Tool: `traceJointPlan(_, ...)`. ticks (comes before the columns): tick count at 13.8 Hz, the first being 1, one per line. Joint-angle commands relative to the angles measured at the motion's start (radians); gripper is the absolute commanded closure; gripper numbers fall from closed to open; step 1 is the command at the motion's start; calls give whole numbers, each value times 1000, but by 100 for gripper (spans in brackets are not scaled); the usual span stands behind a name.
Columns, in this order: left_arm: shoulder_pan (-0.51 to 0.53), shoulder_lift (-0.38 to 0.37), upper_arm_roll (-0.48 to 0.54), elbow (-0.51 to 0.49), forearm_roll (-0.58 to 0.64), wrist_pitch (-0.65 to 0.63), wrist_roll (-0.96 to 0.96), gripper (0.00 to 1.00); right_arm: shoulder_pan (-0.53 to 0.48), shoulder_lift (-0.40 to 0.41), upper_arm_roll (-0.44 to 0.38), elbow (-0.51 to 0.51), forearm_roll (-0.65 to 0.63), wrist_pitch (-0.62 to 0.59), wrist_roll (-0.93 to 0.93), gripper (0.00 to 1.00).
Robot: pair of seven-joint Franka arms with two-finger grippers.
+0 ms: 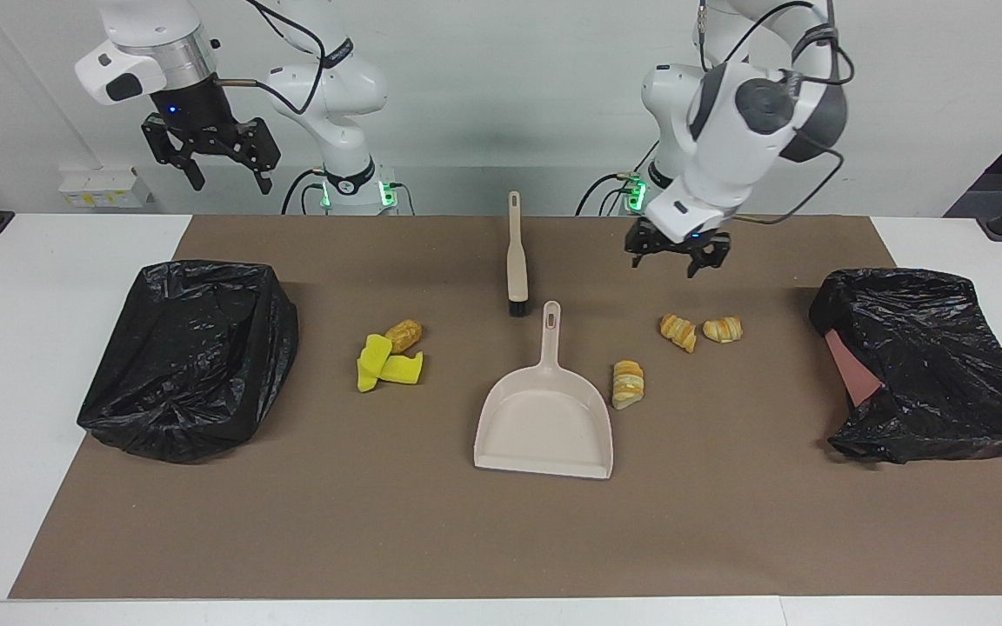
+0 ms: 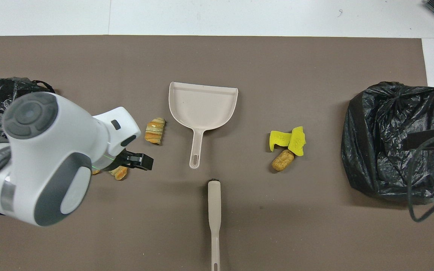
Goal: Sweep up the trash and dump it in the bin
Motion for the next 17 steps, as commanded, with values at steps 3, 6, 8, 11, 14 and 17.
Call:
traceJointPlan(3, -222, -49, 19, -203, -13, 165, -207, 0, -7, -26, 2, -22, 25, -13, -27, 0)
traceJointPlan(6, -390, -46, 19, -300, -11, 306, -387, 0, -7, -33, 1, -32, 24, -12, -27, 0)
traceJointPlan(8, -457, -17, 17, -305, -14, 348, -447, 0, -8, -33, -1, -32, 24, -13, -27, 0)
traceJointPlan(11, -520, -26, 17, -327, -62, 366, -476, 0, -10, -40, -5, -40, 24, -44, -27, 0)
traceJointPlan(14, -557, -25, 16, -330, -66, 368, -513, 0, -10, -48, -5, -45, 24, -64, -27, 0)
traceJointPlan(17, -582, -15, 16, -339, -80, 372, -518, 0, -8, -45, -2, -42, 25, -56, -27, 0)
